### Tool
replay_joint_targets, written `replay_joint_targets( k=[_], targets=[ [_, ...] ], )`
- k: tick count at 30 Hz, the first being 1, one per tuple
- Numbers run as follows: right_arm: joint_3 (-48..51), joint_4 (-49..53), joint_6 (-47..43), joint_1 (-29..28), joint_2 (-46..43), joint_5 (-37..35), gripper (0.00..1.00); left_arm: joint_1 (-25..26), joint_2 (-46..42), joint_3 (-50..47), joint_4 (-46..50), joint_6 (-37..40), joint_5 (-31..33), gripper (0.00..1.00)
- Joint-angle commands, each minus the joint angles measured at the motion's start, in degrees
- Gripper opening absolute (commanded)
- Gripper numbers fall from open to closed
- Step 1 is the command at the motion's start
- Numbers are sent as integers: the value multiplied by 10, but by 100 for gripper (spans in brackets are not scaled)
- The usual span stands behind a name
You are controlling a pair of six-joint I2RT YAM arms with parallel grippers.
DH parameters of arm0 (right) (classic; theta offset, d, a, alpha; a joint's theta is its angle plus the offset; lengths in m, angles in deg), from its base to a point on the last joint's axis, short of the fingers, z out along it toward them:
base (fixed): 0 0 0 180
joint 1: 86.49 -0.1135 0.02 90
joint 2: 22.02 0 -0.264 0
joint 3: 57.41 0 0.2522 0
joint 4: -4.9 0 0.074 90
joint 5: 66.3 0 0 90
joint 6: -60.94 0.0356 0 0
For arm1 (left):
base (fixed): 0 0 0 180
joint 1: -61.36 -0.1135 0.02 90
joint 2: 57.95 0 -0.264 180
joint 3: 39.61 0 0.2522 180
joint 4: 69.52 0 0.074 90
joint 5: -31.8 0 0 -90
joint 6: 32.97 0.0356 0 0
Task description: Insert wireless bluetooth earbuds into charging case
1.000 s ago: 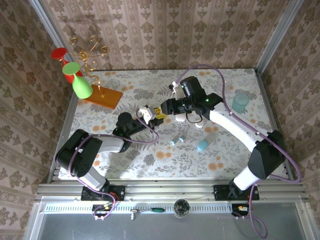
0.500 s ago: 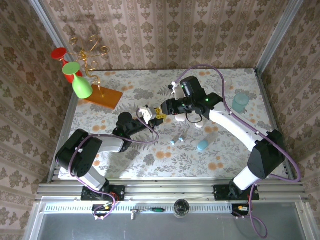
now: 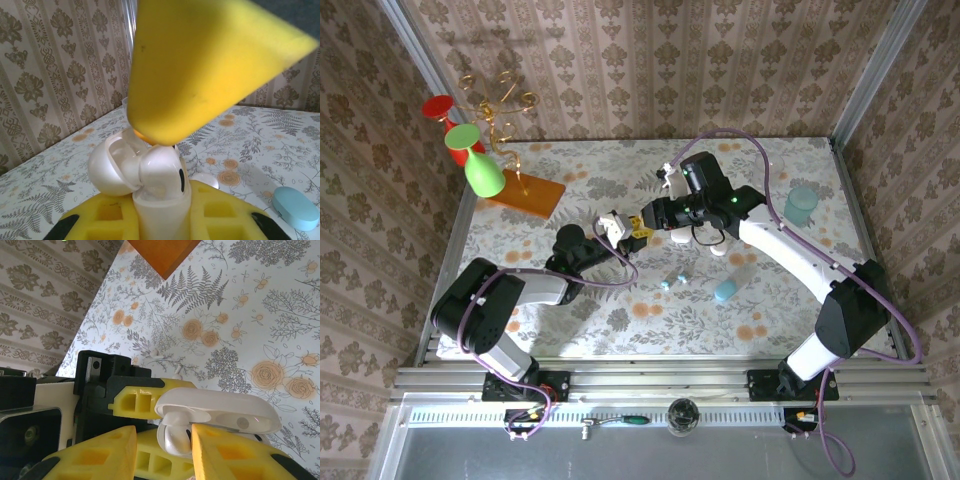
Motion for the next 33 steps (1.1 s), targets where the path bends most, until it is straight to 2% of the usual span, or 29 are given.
replay_joint_targets(
  k=[1,7,13,18,20,29,33],
  targets=[
    [-17,42,-16,-7,12,-5,36,1,0,12,-22,-11,1,0],
    [-27,76,-22,-7,23,-31,35,1,-5,8,-21,-8,1,0],
    [-28,78,-24,-8,25,-24,35,1,-5,9,-21,-1,2,0],
    [-30,70,-10,-9,26,-13,27,1,0,11,-20,2,1,0],
    [-32,69,6,-9,28,-12,22,2,2,10,-20,9,4,0],
    [-30,73,95,-8,39,-29,16,11,23,7,-38,70,60,0],
    [-9,34,163,-7,37,-32,13,16,34,8,-39,107,84,0]
  ],
)
